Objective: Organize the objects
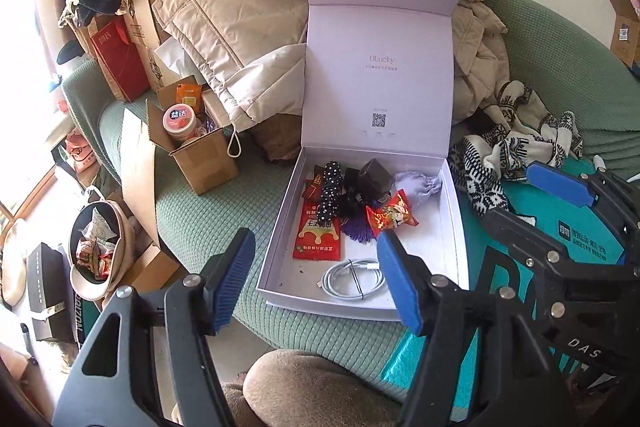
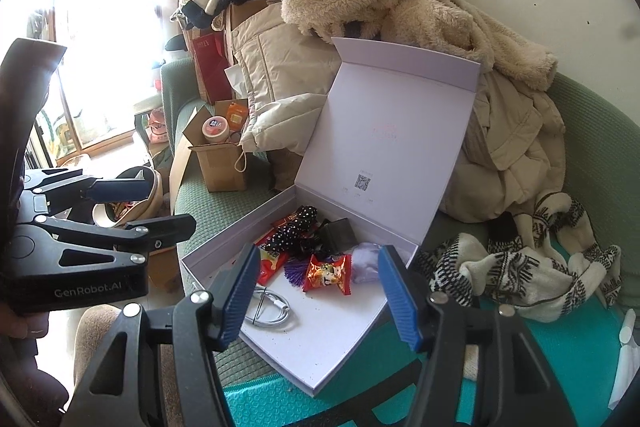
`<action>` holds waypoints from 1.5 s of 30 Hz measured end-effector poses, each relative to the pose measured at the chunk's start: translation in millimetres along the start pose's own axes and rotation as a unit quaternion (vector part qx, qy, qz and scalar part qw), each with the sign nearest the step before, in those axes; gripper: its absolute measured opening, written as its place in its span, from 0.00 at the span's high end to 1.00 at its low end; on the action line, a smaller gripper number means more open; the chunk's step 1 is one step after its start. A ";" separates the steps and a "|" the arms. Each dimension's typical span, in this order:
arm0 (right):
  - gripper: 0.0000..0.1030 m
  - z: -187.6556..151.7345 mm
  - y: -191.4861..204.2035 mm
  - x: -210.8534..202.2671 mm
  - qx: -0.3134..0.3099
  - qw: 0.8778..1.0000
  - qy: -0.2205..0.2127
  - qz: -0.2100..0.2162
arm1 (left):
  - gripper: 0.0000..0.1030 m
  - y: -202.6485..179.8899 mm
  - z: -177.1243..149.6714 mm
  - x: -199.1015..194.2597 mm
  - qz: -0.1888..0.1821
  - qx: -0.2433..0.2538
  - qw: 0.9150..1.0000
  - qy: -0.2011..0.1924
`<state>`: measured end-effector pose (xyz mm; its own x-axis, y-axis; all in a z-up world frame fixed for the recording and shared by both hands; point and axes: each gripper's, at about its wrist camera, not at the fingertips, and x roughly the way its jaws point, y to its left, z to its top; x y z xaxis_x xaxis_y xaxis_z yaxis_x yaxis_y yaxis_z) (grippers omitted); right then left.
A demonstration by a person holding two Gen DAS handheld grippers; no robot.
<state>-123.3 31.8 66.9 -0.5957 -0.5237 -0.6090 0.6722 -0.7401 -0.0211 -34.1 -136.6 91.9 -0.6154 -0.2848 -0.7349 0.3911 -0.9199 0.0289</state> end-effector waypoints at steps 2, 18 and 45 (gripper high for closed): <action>0.40 -4.5 3.4 -5.4 0.000 1.000 0.000 0.001 | 0.39 -0.1 -6.3 -6.9 0.001 -0.002 1.000 0.000; 0.36 -28.2 17.2 -35.0 -0.001 1.000 0.002 -0.004 | 0.35 -5.2 -47.8 -40.7 0.008 -0.013 1.000 0.010; 0.35 -32.0 17.0 -41.2 0.002 1.000 0.004 -0.010 | 0.28 -2.4 -55.7 -53.0 0.010 -0.025 1.000 0.016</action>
<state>-73.3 54.3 66.4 -0.6051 -0.5057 -0.6149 0.6584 -0.7521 -0.0295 35.7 -104.3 93.0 -0.5855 -0.2940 -0.7555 0.4380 -0.8989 0.0103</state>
